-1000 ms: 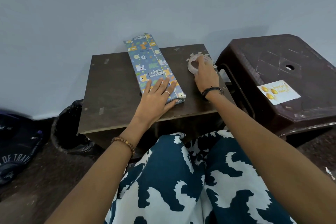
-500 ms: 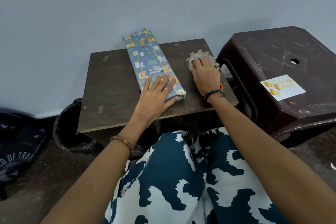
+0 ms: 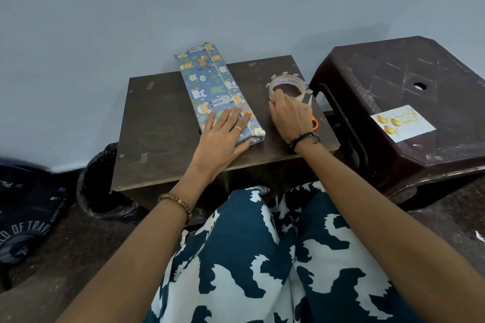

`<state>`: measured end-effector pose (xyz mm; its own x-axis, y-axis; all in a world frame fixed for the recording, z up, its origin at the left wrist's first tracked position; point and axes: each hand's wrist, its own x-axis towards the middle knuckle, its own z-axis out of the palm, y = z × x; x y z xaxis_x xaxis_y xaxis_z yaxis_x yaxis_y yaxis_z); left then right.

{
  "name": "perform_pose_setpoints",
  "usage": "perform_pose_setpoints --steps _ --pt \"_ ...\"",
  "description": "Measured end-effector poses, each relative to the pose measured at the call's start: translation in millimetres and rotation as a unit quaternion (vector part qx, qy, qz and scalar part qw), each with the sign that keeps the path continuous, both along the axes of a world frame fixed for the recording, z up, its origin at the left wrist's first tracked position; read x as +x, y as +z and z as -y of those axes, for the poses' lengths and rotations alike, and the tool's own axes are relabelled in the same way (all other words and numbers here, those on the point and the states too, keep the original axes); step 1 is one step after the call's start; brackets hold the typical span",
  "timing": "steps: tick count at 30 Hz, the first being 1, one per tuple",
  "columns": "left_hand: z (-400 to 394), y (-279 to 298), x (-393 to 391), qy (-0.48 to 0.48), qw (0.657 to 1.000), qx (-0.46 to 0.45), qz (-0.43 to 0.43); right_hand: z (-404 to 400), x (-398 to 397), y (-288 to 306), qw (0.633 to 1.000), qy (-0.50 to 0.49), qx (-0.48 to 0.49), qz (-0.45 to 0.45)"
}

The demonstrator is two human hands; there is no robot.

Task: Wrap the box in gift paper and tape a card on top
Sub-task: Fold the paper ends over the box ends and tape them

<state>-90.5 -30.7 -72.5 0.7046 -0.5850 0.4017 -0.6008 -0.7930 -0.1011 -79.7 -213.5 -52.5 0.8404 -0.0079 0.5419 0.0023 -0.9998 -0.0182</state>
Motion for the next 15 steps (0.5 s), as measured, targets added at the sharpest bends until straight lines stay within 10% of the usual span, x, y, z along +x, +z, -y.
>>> perform_pose_setpoints --steps 4,8,15 --pt "0 4 -1 0.0 1.0 0.0 -0.031 5 -16 5 0.958 0.043 0.282 -0.019" --pt "0 7 -2 0.001 0.998 -0.002 -0.063 -3 -48 9 0.837 0.1 0.537 0.023" --pt "-1 15 -4 0.011 0.99 -0.018 -0.136 -19 -77 -15 0.821 0.112 0.554 -0.083"
